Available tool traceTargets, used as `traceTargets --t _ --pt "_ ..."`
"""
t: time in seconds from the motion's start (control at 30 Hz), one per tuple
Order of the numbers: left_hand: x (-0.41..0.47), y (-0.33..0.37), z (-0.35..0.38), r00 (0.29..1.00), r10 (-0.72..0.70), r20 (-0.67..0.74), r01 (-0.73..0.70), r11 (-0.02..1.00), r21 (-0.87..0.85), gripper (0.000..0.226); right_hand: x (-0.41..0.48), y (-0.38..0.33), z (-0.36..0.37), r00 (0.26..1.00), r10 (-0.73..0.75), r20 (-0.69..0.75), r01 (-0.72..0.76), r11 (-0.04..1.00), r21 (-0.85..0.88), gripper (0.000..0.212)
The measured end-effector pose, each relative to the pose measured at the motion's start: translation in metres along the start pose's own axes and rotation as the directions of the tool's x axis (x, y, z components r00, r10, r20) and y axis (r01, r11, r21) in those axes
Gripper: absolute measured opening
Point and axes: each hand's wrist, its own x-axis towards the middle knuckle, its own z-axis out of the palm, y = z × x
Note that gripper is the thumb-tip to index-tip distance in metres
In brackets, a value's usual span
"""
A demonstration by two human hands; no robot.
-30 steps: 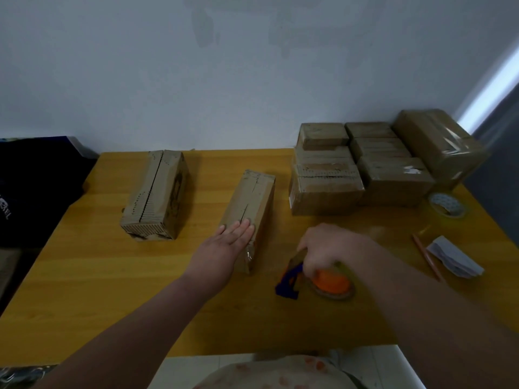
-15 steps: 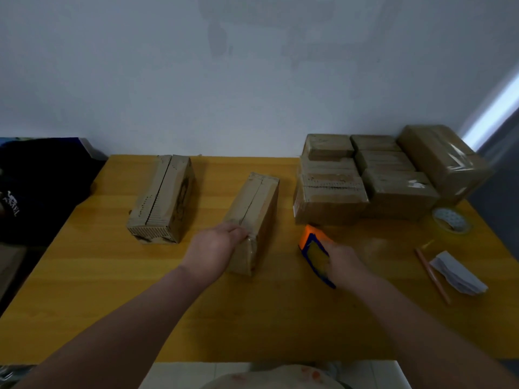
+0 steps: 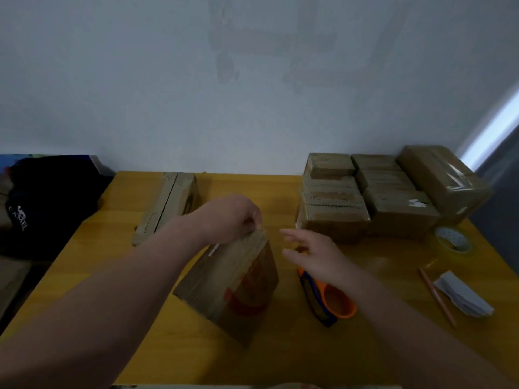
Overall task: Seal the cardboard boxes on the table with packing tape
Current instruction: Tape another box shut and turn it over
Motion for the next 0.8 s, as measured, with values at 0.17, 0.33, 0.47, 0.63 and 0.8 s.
traceTargets --t 0.17,0.33,0.47,0.63,0.8 --pt "0.000 0.009 0.036 0.995 0.011 -0.100 -0.009 1.000 0.024 0.024 -0.002 -0.004 0.014 0.990 0.016 0.143 -0.054 0.963 0.265 0.040" --pt "-0.024 0.010 0.063 0.866 0.142 -0.480 -0.122 0.990 0.074 0.022 -0.006 0.009 0.015 0.988 0.050 0.147 -0.093 0.947 0.306 0.022" --pt "-0.044 0.003 0.089 0.903 0.224 -0.368 -0.242 0.970 -0.004 0.032 -0.008 0.016 0.015 0.989 0.064 0.136 -0.107 0.936 0.336 0.027" --pt "-0.053 -0.001 0.091 0.905 0.283 -0.319 -0.314 0.948 -0.051 0.039 -0.011 0.026 0.014 0.988 0.033 0.149 -0.092 0.907 0.411 0.026" --pt "-0.055 0.001 0.098 0.902 0.291 -0.319 -0.308 0.951 -0.005 0.038 -0.010 0.029 0.015 0.989 0.055 0.139 -0.117 0.862 0.493 0.040"
